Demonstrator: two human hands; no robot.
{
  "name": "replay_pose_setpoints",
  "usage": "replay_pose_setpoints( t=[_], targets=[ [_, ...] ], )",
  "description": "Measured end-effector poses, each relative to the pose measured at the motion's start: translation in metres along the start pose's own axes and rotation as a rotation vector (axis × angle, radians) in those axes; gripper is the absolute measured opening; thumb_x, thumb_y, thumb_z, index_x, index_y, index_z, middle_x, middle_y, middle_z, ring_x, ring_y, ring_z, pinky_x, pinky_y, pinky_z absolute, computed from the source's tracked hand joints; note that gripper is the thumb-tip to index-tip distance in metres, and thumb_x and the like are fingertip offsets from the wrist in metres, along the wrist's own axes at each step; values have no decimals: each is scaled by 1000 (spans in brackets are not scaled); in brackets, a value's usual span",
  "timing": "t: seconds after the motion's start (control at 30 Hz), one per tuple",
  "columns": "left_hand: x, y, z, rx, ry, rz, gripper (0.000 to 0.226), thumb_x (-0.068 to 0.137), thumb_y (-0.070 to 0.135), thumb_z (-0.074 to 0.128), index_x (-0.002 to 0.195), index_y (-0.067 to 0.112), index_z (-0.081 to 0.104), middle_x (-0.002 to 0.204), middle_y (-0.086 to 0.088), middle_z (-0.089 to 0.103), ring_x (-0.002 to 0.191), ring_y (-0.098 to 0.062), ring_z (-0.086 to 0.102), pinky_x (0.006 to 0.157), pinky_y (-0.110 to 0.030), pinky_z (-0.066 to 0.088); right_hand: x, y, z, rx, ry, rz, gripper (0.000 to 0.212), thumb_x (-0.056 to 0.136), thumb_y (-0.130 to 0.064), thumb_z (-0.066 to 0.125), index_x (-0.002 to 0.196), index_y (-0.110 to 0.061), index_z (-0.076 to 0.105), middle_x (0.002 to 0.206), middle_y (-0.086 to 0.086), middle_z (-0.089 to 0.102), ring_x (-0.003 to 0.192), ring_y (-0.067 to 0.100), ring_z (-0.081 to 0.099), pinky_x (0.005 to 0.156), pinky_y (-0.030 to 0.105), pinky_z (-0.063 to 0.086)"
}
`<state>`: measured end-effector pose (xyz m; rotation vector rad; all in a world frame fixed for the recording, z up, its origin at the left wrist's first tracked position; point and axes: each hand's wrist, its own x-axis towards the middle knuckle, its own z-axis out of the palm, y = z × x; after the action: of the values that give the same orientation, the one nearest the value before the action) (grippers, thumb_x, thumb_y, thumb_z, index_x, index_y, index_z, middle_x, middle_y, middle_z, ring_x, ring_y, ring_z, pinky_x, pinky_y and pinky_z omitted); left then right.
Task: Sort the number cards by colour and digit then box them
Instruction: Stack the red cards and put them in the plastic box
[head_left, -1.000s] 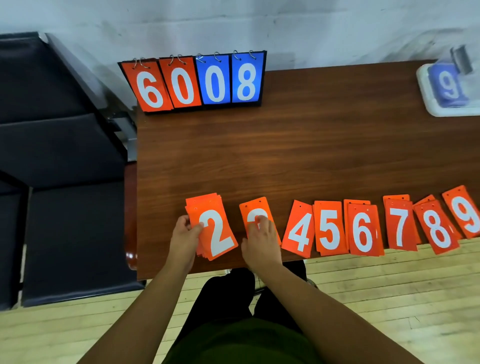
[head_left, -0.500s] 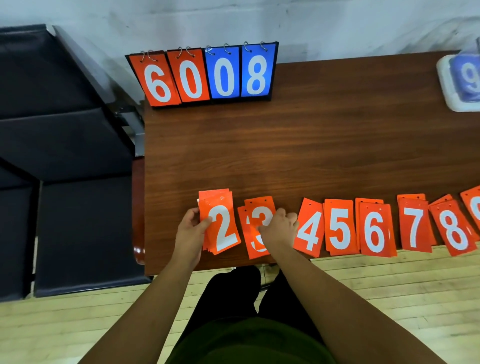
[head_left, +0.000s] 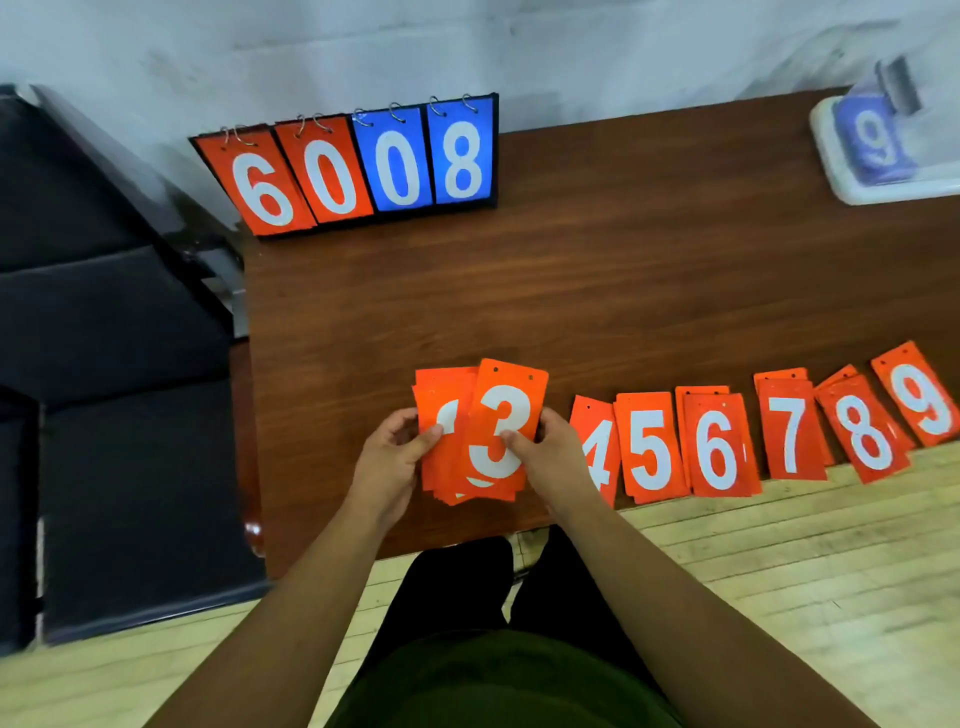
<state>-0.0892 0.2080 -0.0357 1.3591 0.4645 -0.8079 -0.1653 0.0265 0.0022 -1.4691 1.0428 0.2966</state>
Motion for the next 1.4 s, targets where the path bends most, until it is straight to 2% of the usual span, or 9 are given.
replay_pose_setpoints(
  t=[0.13, 0.3, 0.5, 0.63, 0.8, 0.93, 1.07, 1.27, 1.4],
  targets=[
    [1, 2, 29, -31, -111, -19, 40, 69, 10, 78, 107, 11, 67, 104, -7, 75, 94, -20, 72, 72, -32, 59, 2, 5, -2, -112, 90, -45, 52, 89, -40, 67, 133, -19, 50, 129, -1, 59, 115, 19, 59, 96, 38, 53],
    [3, -6, 47, 87, -169, -14, 40, 70, 14, 81, 107, 11, 67, 106, -10, 75, 98, -27, 72, 83, -43, 59, 4, 17, -6, -244, 17, -13, 69, 86, -53, 64, 143, -23, 38, 140, -1, 48, 122, 19, 52, 97, 36, 48],
    [12, -10, 47, 114, -80, -113, 52, 59, 24, 87, 107, 17, 70, 105, -4, 76, 95, -26, 74, 83, -48, 59, -4, 70, -49, -756, 336, -177, 51, 96, -46, 48, 139, -18, 43, 148, 6, 39, 136, 25, 35, 106, 40, 38],
    [13, -8, 47, 127, -43, -151, 52, 60, 27, 86, 108, 21, 69, 102, 1, 77, 91, -22, 75, 77, -44, 61, -4, 92, -54, -1017, 250, -199, 54, 97, -46, 45, 142, -16, 40, 150, 8, 34, 139, 28, 32, 110, 41, 35],
    [12, -8, 41, 157, 18, -137, 31, 78, 19, 81, 106, 25, 68, 98, 4, 77, 89, -20, 75, 76, -43, 62, -5, 89, -35, -1080, 224, -357, 49, 95, -47, 46, 135, -19, 46, 146, 8, 42, 136, 28, 38, 111, 42, 33],
    [8, -7, 33, 161, 42, -125, 30, 79, 20, 79, 106, 25, 68, 97, 5, 77, 87, -18, 75, 75, -42, 62, 1, 76, -32, -990, 411, -160, 60, 89, -56, 54, 134, -17, 43, 141, 14, 39, 132, 31, 37, 110, 43, 34],
    [3, -10, 25, 154, 61, -108, 29, 81, 20, 78, 109, 21, 67, 102, 1, 76, 91, -20, 74, 77, -41, 61, 11, 61, -26, -978, 364, -16, 78, 81, -54, 68, 138, -13, 34, 138, 15, 42, 130, 33, 39, 108, 42, 35],
    [-5, -16, 19, 166, 100, -101, 26, 83, 22, 77, 106, 23, 67, 105, 1, 74, 93, -21, 73, 81, -43, 61, 20, 53, -26, -770, 255, 94, 59, 89, -41, 65, 135, -13, 43, 136, 12, 47, 126, 30, 45, 104, 42, 40],
    [-5, -18, 23, 245, 146, -62, 25, 84, 25, 77, 106, 25, 65, 105, 2, 73, 93, -20, 72, 81, -41, 61, 19, 44, -45, -247, 158, 145, 40, 99, -37, 50, 133, -17, 50, 127, 2, 58, 110, 19, 59, 94, 38, 50]
  ],
)
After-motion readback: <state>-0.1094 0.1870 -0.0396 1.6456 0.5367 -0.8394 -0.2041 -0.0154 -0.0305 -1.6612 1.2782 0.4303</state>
